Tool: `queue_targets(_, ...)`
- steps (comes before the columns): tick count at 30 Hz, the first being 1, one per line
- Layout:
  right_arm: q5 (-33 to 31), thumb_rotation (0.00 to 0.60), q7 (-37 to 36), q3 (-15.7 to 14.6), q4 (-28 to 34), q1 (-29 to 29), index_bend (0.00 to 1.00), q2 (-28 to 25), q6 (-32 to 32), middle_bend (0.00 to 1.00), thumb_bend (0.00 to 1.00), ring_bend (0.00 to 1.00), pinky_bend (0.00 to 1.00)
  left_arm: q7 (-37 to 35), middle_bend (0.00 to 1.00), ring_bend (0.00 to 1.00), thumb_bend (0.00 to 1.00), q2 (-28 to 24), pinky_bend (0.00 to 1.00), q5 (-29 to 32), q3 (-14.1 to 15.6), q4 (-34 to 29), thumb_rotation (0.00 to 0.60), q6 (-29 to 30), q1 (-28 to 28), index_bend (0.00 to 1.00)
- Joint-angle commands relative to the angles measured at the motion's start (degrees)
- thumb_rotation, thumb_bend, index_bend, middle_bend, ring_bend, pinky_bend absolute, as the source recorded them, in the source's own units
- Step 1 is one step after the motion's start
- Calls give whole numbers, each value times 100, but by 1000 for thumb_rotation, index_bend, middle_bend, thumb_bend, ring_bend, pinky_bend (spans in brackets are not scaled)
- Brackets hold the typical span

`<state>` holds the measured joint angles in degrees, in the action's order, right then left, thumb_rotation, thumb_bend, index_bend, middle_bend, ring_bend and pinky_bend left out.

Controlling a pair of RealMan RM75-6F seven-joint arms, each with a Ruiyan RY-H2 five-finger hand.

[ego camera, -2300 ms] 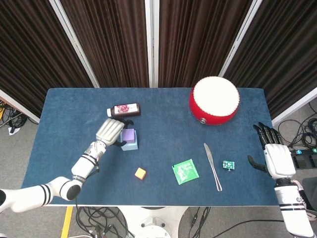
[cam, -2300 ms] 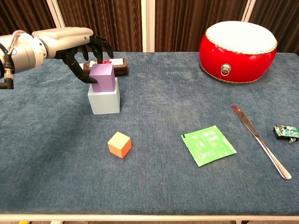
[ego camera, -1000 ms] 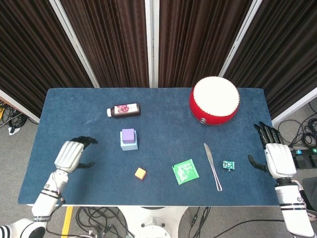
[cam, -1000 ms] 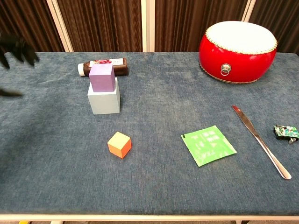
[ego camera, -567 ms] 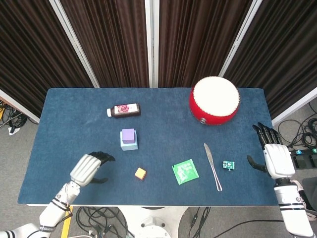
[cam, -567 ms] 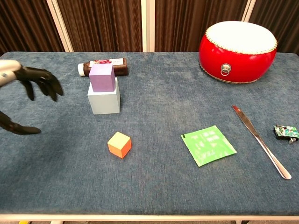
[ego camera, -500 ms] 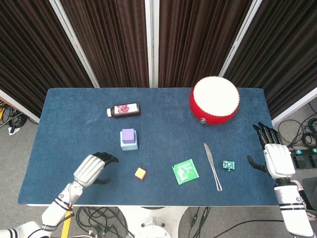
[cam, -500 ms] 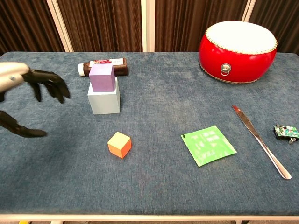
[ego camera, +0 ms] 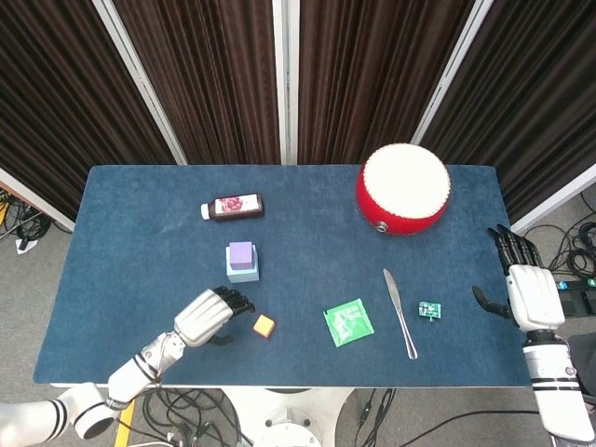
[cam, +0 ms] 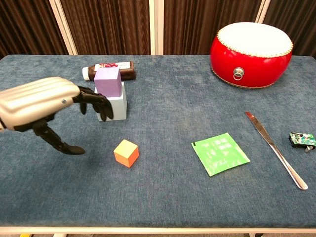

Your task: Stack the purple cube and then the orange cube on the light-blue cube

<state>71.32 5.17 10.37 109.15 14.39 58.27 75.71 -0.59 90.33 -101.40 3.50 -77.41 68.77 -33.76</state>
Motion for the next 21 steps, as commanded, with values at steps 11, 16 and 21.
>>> queue_targets(11,-260,600,-315,171,-16,-36,0,-157,9,8,220,0,0,226,523,399,200,451,468,-103,43,328,600,-168,-216,405)
queue_targets(16,-267,600,-400,186,-38,-51,0,-193,7,8,219,0,0,642,523,401,208,621,471,85,-20,327,600,-377,-229,405)
queue_targets(21,-221,600,-377,165,-32,-47,0,-183,2,8,220,0,0,973,523,401,213,799,473,266,-132,379,600,-429,-208,404)
